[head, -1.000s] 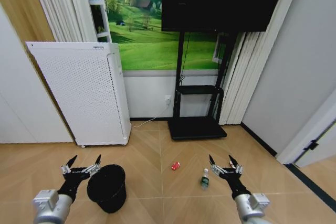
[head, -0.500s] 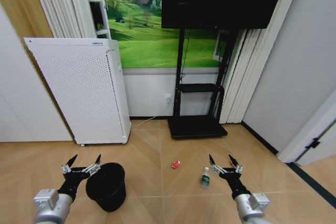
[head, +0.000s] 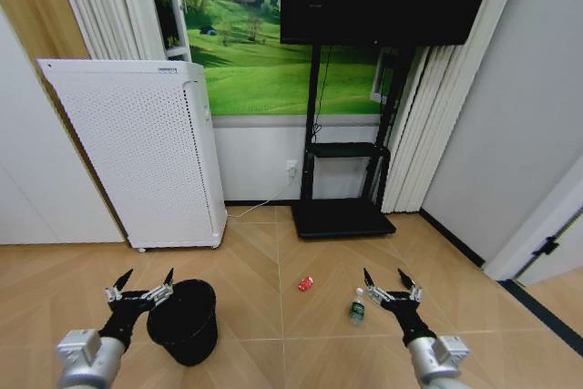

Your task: Pick up the trash bin and place the garbage on the floor into it.

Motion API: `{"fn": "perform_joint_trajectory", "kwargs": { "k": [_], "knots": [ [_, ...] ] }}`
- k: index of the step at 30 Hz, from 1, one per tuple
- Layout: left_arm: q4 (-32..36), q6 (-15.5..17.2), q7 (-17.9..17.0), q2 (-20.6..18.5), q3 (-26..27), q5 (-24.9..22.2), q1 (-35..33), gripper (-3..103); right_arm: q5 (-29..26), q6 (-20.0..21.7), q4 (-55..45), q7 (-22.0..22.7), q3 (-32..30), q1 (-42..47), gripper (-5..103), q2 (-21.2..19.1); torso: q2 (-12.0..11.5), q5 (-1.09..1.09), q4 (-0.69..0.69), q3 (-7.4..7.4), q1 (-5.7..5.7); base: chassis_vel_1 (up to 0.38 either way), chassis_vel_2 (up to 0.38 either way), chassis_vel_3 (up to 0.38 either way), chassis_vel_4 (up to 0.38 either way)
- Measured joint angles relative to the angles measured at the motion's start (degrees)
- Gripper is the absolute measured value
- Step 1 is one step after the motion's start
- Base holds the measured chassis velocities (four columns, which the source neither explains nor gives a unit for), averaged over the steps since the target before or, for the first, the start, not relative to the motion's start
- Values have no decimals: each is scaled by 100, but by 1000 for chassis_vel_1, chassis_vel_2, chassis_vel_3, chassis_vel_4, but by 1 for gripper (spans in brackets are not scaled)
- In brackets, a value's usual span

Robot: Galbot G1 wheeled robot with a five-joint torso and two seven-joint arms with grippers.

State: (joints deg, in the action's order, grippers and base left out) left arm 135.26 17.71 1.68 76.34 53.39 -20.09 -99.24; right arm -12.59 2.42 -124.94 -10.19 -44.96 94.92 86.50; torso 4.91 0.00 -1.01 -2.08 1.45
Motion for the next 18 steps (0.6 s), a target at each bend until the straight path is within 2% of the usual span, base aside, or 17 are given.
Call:
{"fn": "perform_joint_trajectory", "kwargs": {
  "k": [5, 14, 18],
  "knots": [
    [-165, -37, -90, 78, -38, -54, 31, 100, 14, 0, 21, 1, 9, -7, 100, 5, -103, 0, 0, 95, -8, 0, 0, 0, 0],
    [-662, -54, -204, 156, 17, -126, 96, 100, 55, 0, 92, 13, 24, -34, 100, 38, -107, 0, 0, 101, -8, 0, 0, 0, 0],
    [-1156, -72, -209, 165, 93, -357, 217, 100, 103, -6, 153, 15, 38, -55, 100, 60, -96, 0, 0, 92, -6, 0, 0, 0, 0]
  ]
}}
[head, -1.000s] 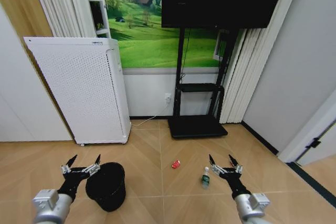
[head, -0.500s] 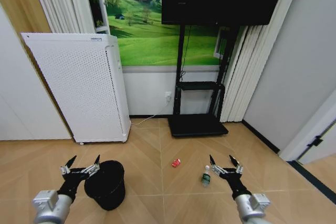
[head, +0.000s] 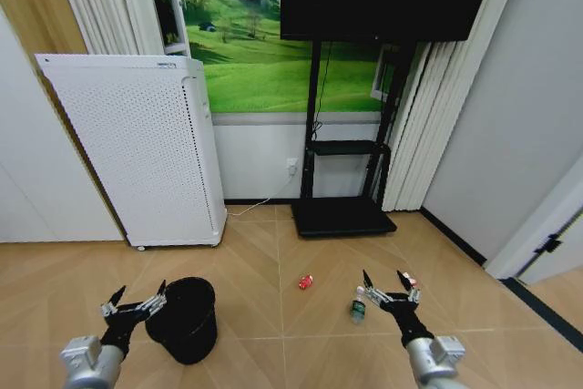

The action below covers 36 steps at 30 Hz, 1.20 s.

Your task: Pick up the trash bin and place the garbage on the floor into it.

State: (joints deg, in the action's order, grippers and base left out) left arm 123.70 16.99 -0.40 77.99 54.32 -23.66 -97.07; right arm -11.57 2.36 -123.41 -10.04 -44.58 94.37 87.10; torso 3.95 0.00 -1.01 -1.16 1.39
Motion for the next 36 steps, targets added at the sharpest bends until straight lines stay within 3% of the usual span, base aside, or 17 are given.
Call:
{"fn": "perform_joint_trajectory", "kwargs": {
  "k": [8, 15, 21, 31, 36],
  "knots": [
    [-789, 65, -2, -115, 43, -332, 354, 100, 15, -27, 126, 23, -3, -15, 100, 5, 17, 0, 0, -14, 4, 0, 0, 0, 0],
    [-1373, 476, -212, -364, -31, -666, 722, 100, 49, -110, 231, 110, 19, -24, 100, 42, 27, 0, -1, -23, 7, 0, 0, 0, 0],
    [-1659, 1016, -383, -464, -80, -857, 853, 100, 70, -143, 298, 151, 18, -38, 100, 47, 35, 1, 1, -28, 8, 0, 0, 0, 0],
    [-1953, 1464, -347, -722, -198, -908, 1038, 100, 88, -144, 342, 200, 117, -98, 100, 23, 42, 1, 2, -34, 9, 0, 0, 0, 0],
    [-1984, 1862, -327, -827, -283, -1125, 1170, 100, 116, -181, 388, 207, 131, -79, 100, 18, 44, 0, -2, -36, 10, 0, 0, 0, 0]
  ]
}}
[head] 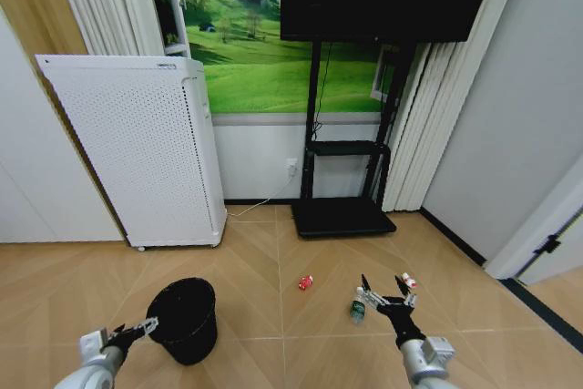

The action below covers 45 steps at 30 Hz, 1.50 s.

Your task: Pick up the trash bin and place the garbage on the floor into it.

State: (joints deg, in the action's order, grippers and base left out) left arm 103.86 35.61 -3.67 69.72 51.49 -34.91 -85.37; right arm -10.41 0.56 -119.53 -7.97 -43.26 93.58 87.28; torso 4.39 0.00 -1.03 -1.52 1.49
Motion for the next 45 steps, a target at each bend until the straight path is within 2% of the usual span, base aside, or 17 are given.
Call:
{"fn": "perform_joint_trajectory", "kwargs": {
  "k": [2, 10, 17, 29, 30, 33, 34, 36, 37, 39, 41, 42, 44, 45],
  "knots": [
    [-1, 158, -45, -35, -19, -61, 49, 100, 2, -37, 22, -1, -2, 31, 100, -23, 1, 0, 4, -1, 0, 0, 0, 0, 0],
    [-190, 445, -230, -115, -86, -264, 270, 100, -32, -108, 84, 13, -25, 39, 100, -54, 4, 0, 2, -3, 1, 0, 0, 0, 0],
    [-399, 601, -238, -143, -131, -329, 443, 100, -61, -94, 96, 62, -24, 13, 100, -101, 6, 0, 2, -4, 1, 0, 0, 0, 0],
    [-781, 575, -233, -51, -238, 45, 679, 100, -111, -112, 173, 62, -25, 48, 100, -82, 9, 3, 3, -5, 1, 0, 0, 0, 0],
    [-794, 576, -236, -42, -246, 59, 693, 103, -111, -124, 193, 62, -26, 46, 100, -83, 9, 3, 2, -5, 1, 0, 0, 0, 0],
    [-797, 578, -245, -23, -247, 63, 697, 94, -110, -142, 222, 62, -27, 45, 100, -76, 9, 4, 3, -5, 1, 0, 0, 0, 0],
    [-797, 578, -245, -23, -247, 63, 697, 94, -110, -142, 222, 62, -27, 45, 100, -76, 9, 4, 3, -5, 1, 0, 0, 0, 0],
    [-776, 578, -246, -7, -250, 51, 685, 84, -108, -165, 239, 55, -23, 47, 100, -63, 10, 3, 2, -6, 1, 0, 0, 0, 0],
    [-752, 581, -249, -4, -253, 39, 679, 73, -108, -170, 247, 49, -18, 46, 100, -61, 10, 0, 2, -6, 1, 0, 0, 0, 0],
    [-741, 586, -250, -5, -255, 30, 675, 73, -108, -171, 251, 47, -16, 42, 100, -60, 9, -1, 2, -6, 1, 0, 0, 0, 0],
    [-688, 620, -254, -21, -262, -41, 661, 62, -105, -172, 269, 43, 0, 10, 100, -58, 9, -4, 2, -7, 1, 0, 0, 0, 0],
    [-688, 620, -254, -21, -262, -41, 661, 62, -105, -172, 269, 43, 0, 10, 100, -58, 9, -4, 2, -7, 1, 0, 0, 0, 0],
    [-675, 645, -253, -38, -259, -118, 666, 51, -98, -172, 278, 42, 20, -16, 100, -46, 9, -4, 1, -8, 2, 0, 0, 0, 0],
    [-675, 645, -253, -38, -259, -118, 666, 51, -98, -172, 278, 42, 20, -16, 100, -46, 9, -4, 1, -8, 2, 0, 0, 0, 0]
  ]
}}
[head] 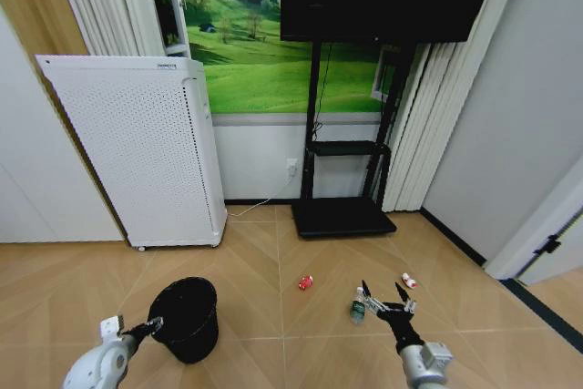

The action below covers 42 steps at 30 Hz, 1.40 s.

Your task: Pick up the trash bin and place the garbage on the floor into it.

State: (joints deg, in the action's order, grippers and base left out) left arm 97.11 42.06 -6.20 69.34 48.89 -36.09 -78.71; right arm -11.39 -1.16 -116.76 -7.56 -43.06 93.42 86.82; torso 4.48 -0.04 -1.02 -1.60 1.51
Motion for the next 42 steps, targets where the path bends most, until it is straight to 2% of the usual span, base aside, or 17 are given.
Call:
{"fn": "perform_joint_trajectory", "kwargs": {
  "k": [2, 3, 5, 6, 8, 11, 22, 24, 29, 31, 32, 34, 35, 36, 38, 39, 42],
  "knots": [
    [2, 9, -3, -18, 10, -49, 8, 40, 28, 0, 24, -2, 21, -11, 100, 23, 0, 2, 0, 0, 0, 0, 0, 0, 0],
    [2, 9, -3, -18, 10, -49, 8, 40, 28, 0, 24, -2, 21, -11, 100, 23, 0, 2, 0, 0, 0, 0, 0, 0, 0],
    [31, 13, -3, -36, 13, -78, 2, 30, 45, 0, 46, -5, 28, -11, 100, 42, 0, 3, 1, 0, 0, 0, 0, 0, 0],
    [31, 13, -3, -36, 13, -78, 2, 30, 45, 0, 46, -5, 28, -11, 100, 42, 0, 3, 1, 0, 0, 0, 0, 0, 0],
    [41, 16, -9, -48, 13, -140, 16, 19, 54, -3, 59, -6, 30, -18, 100, 49, 0, 4, 0, 0, 0, 0, 0, 0, 0],
    [42, 19, -46, -54, 12, -247, 50, 8, 56, -3, 63, -7, 32, -42, 100, 47, 0, 4, 0, 0, 0, 0, 0, 0, 0],
    [-64, -38, 36, -103, 5, -202, 115, 6, 62, 26, 83, -3, 56, -139, 100, 38, 0, 4, 1, 0, 0, 0, 0, 0, 0],
    [-23, -261, 122, -148, -16, 94, 112, 6, 76, 35, 105, -1, 70, -157, 100, 50, 0, 3, 0, 0, 0, 0, 0, 0, 0],
    [270, -553, 172, -222, -59, 383, 80, 6, 121, 43, 145, 10, 87, -189, 100, 69, 0, 3, 1, 0, 0, 0, 0, 0, 0],
    [612, -934, 180, -290, -121, 655, 62, 6, 165, 56, 202, 26, 109, -226, 100, 107, 0, 4, 2, 0, 0, 0, 0, 0, 0],
    [612, -934, 180, -290, -121, 655, 62, 6, 165, 56, 202, 26, 109, -226, 100, 107, 0, 4, 2, 0, 0, 0, 0, 0, 0],
    [892, -1458, 243, -355, -198, 943, 36, 6, 200, 91, 259, 47, 140, -262, 100, 144, 0, 4, -1, 0, 0, 0, 0, 0, 0],
    [892, -1458, 243, -355, -198, 943, 36, 6, 200, 91, 259, 47, 140, -262, 100, 144, 0, 4, -1, 0, 0, 0, 0, 0, 0],
    [1057, -1710, 261, -382, -218, 1038, 14, 6, 209, 118, 289, 59, 160, -289, 100, 154, 0, 4, -1, 0, 0, 0, 0, 0, 0],
    [1230, -1864, 261, -407, -220, 1070, -23, 6, 211, 150, 329, 109, 182, -333, 100, 160, 0, 5, 0, 0, 0, 0, 0, 0, 0],
    [1520, -2128, 273, -444, -167, 1130, -154, 6, 192, 312, 381, 217, 217, -425, 100, 140, 0, 4, 0, 0, 0, 0, 0, 0, 0],
    [1647, -2279, 285, -452, -110, 1211, -242, 6, 163, 425, 395, 235, 246, -470, 100, 107, 0, 4, 1, 0, 0, 0, 0, 0, 0]
  ]
}}
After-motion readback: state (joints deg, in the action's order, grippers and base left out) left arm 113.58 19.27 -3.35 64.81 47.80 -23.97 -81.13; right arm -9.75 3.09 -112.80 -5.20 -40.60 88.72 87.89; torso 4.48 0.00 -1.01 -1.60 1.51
